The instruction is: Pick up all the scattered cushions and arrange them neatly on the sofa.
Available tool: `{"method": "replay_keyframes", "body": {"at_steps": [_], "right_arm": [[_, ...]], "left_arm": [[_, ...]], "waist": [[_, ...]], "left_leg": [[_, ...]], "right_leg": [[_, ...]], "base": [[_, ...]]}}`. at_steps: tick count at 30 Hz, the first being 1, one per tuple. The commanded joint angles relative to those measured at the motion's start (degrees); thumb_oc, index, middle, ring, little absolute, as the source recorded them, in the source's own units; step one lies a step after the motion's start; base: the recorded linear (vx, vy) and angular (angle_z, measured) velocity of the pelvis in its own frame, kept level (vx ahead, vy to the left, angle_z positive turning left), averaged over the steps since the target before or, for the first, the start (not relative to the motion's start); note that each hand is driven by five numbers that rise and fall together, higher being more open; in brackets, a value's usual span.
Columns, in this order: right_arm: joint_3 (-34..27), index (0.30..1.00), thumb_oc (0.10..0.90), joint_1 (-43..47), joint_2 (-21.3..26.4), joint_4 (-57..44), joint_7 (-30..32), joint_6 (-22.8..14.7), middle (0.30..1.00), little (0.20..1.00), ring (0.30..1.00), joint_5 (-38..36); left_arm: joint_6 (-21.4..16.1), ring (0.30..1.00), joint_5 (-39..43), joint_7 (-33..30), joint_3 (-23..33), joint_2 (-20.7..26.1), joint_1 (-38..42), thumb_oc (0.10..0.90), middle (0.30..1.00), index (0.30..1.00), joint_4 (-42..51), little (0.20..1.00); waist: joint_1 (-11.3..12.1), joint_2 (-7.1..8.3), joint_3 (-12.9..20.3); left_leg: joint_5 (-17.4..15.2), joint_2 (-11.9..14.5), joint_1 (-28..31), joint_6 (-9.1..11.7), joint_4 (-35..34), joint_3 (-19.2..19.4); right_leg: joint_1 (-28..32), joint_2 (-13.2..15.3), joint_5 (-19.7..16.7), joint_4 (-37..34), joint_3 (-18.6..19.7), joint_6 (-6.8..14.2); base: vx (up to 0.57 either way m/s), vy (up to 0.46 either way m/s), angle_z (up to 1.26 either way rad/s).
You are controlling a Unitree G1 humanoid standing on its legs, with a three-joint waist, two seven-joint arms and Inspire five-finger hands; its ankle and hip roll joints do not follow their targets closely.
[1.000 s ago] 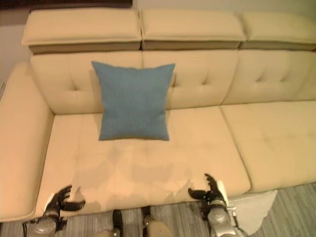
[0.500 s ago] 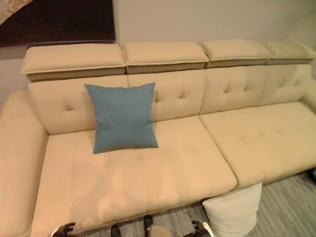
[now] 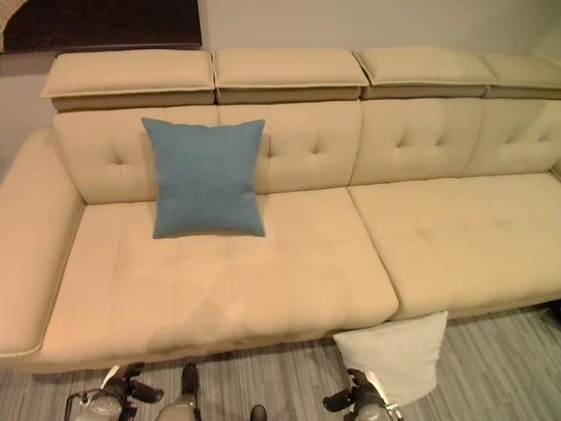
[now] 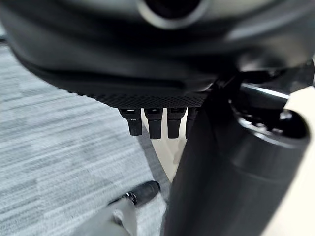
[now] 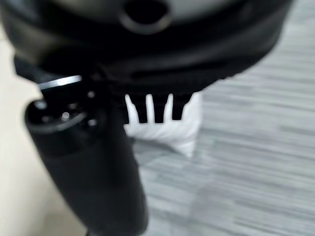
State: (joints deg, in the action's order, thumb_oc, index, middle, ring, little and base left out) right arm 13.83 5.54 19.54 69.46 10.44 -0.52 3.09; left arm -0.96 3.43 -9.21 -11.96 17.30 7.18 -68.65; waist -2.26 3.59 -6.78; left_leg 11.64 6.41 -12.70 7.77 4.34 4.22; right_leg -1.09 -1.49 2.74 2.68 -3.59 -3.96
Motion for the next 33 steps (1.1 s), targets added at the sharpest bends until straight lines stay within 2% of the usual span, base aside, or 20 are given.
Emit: {"method": "replay_keyframes", "body": {"at_steps": [1,2,4,5,6,7,10,11,16,17,18,19,20,23,24,26,29,31,32,33], "right_arm": [[-0.69,0.900,0.800,-0.51,0.49,1.43,1.10,-0.25,0.900,0.900,0.900,-1.23],[-0.93,0.900,0.800,-0.70,0.43,2.29,0.87,-0.06,0.900,0.900,0.900,-1.07],[-1.07,0.900,0.800,-0.87,0.55,3.22,0.39,0.25,0.900,0.900,0.900,-0.75],[-1.08,0.900,0.800,-0.85,0.53,3.23,0.39,0.25,0.900,0.900,0.900,-0.75],[-1.06,0.900,0.800,-1.06,0.77,3.86,-0.33,0.45,0.900,0.900,0.900,-0.62],[-1.06,0.900,0.800,-1.44,0.94,4.38,-0.88,0.87,0.900,0.900,0.900,-0.15],[-1.30,0.900,0.800,-1.57,1.10,4.55,-1.30,1.22,0.900,0.900,0.900,0.23],[-1.61,0.900,0.800,-1.68,1.19,4.95,-1.43,1.62,0.900,0.900,0.900,0.01],[-1.16,0.900,0.800,-1.37,1.37,5.05,-1.86,2.46,0.900,0.900,0.900,1.31],[-0.46,0.900,0.800,-0.81,1.44,4.68,-2.07,2.48,0.900,0.900,0.900,1.95],[-0.46,0.900,0.800,-0.80,1.41,4.68,-2.07,2.48,0.900,0.900,0.900,1.95],[-0.23,0.900,0.800,-0.76,1.61,4.61,-2.13,2.50,0.900,0.900,0.900,2.03],[-0.03,0.900,0.800,-0.94,1.79,4.50,-2.39,2.22,0.900,0.900,0.900,2.14],[-1.02,0.900,0.800,-2.16,1.99,5.35,-2.72,2.12,0.900,0.900,0.900,2.20],[-1.02,0.900,0.800,-2.15,1.99,5.35,-2.73,2.12,0.900,0.900,0.900,2.20],[-2.58,0.900,0.800,-3.31,1.38,5.47,-2.18,2.44,0.900,0.900,0.900,1.58],[-3.00,0.900,0.800,-3.86,0.73,4.95,-1.92,2.22,0.900,0.900,0.900,1.40],[-3.37,0.900,0.800,-3.87,1.14,4.32,-1.51,1.97,0.900,0.900,0.900,0.70],[-4.30,0.900,0.800,-3.99,0.62,3.66,0.52,1.52,0.900,0.900,0.900,-1.13],[-4.69,0.900,0.800,-4.15,0.31,3.49,0.11,1.50,0.900,0.900,0.900,-1.28]], "left_arm": [[-0.66,0.900,0.69,-0.59,2.14,2.28,3.03,0.800,0.900,0.900,-1.07,0.900],[-0.45,0.900,0.66,-0.30,2.26,2.13,3.23,0.800,0.900,0.900,-1.59,0.900],[-0.22,0.900,0.85,0.31,2.46,2.11,3.77,0.800,0.900,0.900,-2.42,0.900],[-0.22,0.900,0.85,0.31,2.46,2.13,3.78,0.800,0.900,0.900,-2.43,0.900],[-0.42,0.900,1.64,0.79,2.76,2.28,4.49,0.800,0.900,0.900,-3.23,0.900],[-0.14,0.900,1.61,1.24,2.58,2.95,5.19,0.800,0.900,0.900,-3.90,0.900],[0.22,0.900,1.20,1.65,2.63,3.70,6.02,0.800,0.900,0.900,-4.80,0.900],[0.47,0.900,0.75,1.92,2.32,4.77,7.00,0.800,0.900,0.900,-5.82,0.900],[1.09,0.900,-0.34,2.87,2.49,7.12,8.08,0.800,0.900,0.900,-8.05,0.900],[1.33,0.900,-0.53,3.20,2.82,8.34,8.28,0.800,0.900,0.900,-8.82,0.900],[1.33,0.900,-0.53,3.20,2.82,8.37,8.29,0.800,0.900,0.900,-8.82,0.900],[1.51,0.900,-0.58,3.39,3.01,8.96,8.16,0.800,0.900,0.900,-8.99,0.900],[1.79,0.900,-0.97,3.79,3.87,10.09,7.46,0.800,0.900,0.900,-9.60,0.900],[1.86,0.900,-0.05,3.78,5.67,9.98,5.75,0.800,0.900,0.900,-9.52,0.900],[1.87,0.900,-0.05,3.78,5.67,9.98,5.76,0.800,0.900,0.900,-9.52,0.900],[0.47,0.900,0.56,2.92,5.32,6.87,2.52,0.800,0.900,0.900,-3.97,0.900],[0.35,0.900,1.75,3.60,5.64,6.82,1.68,0.800,0.900,0.900,-3.77,0.900],[0.04,0.900,2.54,3.97,4.42,5.92,1.81,0.800,0.900,0.900,-2.49,0.900],[-1.88,0.900,1.39,1.13,2.19,1.07,-2.49,0.800,0.900,0.900,1.94,0.900],[-0.85,0.900,0.22,1.74,1.01,-0.14,-2.85,0.800,0.900,0.900,2.08,0.900]], "waist": [[-1.74,1.89,1.31],[-1.98,2.02,1.56],[-2.51,1.65,2.16],[-2.60,1.72,2.32],[-3.56,0.80,3.29],[-4.51,0.18,4.02],[-5.56,-0.30,4.68],[-6.01,-0.20,4.69],[-5.96,-0.04,4.15],[-5.39,-0.46,2.66],[-5.44,-0.35,2.81],[-4.78,-0.81,2.36],[-3.82,-1.66,2.20],[-2.03,-2.42,3.72],[-2.01,-2.43,3.85],[0.35,-1.83,3.86],[0.96,-1.32,4.10],[0.66,-0.99,3.38],[1.13,-0.77,2.09],[1.09,-0.72,1.67]], "left_leg": [[-14.17,-6.10,2.91,-5.56,6.32,0.71],[-16.45,-6.27,4.83,-5.67,8.18,-0.43],[-17.89,-6.29,8.01,-5.56,10.06,-2.93],[-17.67,-6.38,7.86,-5.57,9.89,-2.99],[-18.30,-6.50,12.26,-4.91,7.75,-6.06],[-20.05,-6.59,14.55,-5.27,3.78,-6.49],[-20.62,-6.46,16.58,-5.70,-0.08,-5.16],[-20.47,-7.75,16.76,-6.41,-1.48,-5.14],[-19.87,-9.00,16.52,-7.60,-2.87,-3.10],[-19.06,-8.87,15.57,-8.15,-2.56,-1.68],[-18.90,-8.98,15.36,-8.15,-2.59,-1.70],[-18.18,-8.80,14.57,-8.39,-2.51,-0.76],[-17.15,-8.31,14.05,-8.74,-3.17,0.70],[-16.33,-7.28,13.53,-9.08,-3.51,3.36],[-16.24,-7.25,13.33,-9.07,-3.50,3.38],[-16.03,-6.98,11.99,-8.96,-2.64,4.47],[-15.56,-6.61,11.14,-8.35,-1.93,4.36],[-15.52,-5.63,10.41,-7.57,-0.45,4.27],[-15.59,-5.31,9.71,-7.42,0.55,3.79],[-15.33,-4.88,9.07,-7.05,1.03,3.60]], "right_leg": [[-0.78,3.05,0.38,-0.10,2.25,7.93],[-0.87,3.44,0.02,-0.22,2.66,8.04],[-1.42,3.36,-0.74,-0.28,3.59,7.94],[-1.61,3.45,-0.81,-0.31,3.53,7.95],[-2.87,3.01,-1.78,-0.06,4.88,8.31],[-3.79,3.00,-2.50,0.05,5.72,9.02],[-5.51,3.44,-4.12,0.48,6.00,9.95],[-7.33,4.18,-6.63,0.14,6.57,11.09],[-9.72,5.24,-9.51,-1.33,6.78,13.04],[-11.29,5.43,-8.52,1.11,4.23,13.46],[-11.50,5.54,-8.60,1.09,4.24,13.48],[-11.01,6.19,-7.15,2.66,1.53,13.13],[-9.28,6.82,-3.89,6.50,-2.07,11.72],[-3.43,7.90,0.47,9.68,-4.23,10.77],[-3.57,7.87,0.31,9.54,-4.22,10.75],[-1.04,8.94,0.35,7.50,-6.12,10.82],[0.28,8.28,1.01,4.34,-5.84,11.23],[0.53,7.02,1.09,2.06,-5.02,10.65],[0.65,6.75,1.22,1.87,-5.14,10.13],[0.27,6.50,1.32,1.70,-5.32,9.83]], "base": [[-0.17,0.051,0.01],[-0.09,0.061,0.00],[-0.06,0.078,-0.05],[-0.07,0.139,-0.25],[-0.11,0.216,-0.43],[-0.14,0.294,-0.43],[-0.13,0.194,-0.38],[-0.13,0.139,-0.31],[-0.24,0.148,-0.42],[-0.21,0.052,-0.90],[-0.32,0.076,-0.76],[-0.28,0.057,-0.75],[-0.32,0.056,-0.93],[-0.17,-0.044,-0.84],[-0.14,-0.101,-0.54],[-0.11,-0.102,-0.45],[-0.06,-0.145,-0.25],[-0.10,-0.248,-0.01],[-0.19,-0.241,-0.19],[-0.14,-0.126,-0.02]]}}
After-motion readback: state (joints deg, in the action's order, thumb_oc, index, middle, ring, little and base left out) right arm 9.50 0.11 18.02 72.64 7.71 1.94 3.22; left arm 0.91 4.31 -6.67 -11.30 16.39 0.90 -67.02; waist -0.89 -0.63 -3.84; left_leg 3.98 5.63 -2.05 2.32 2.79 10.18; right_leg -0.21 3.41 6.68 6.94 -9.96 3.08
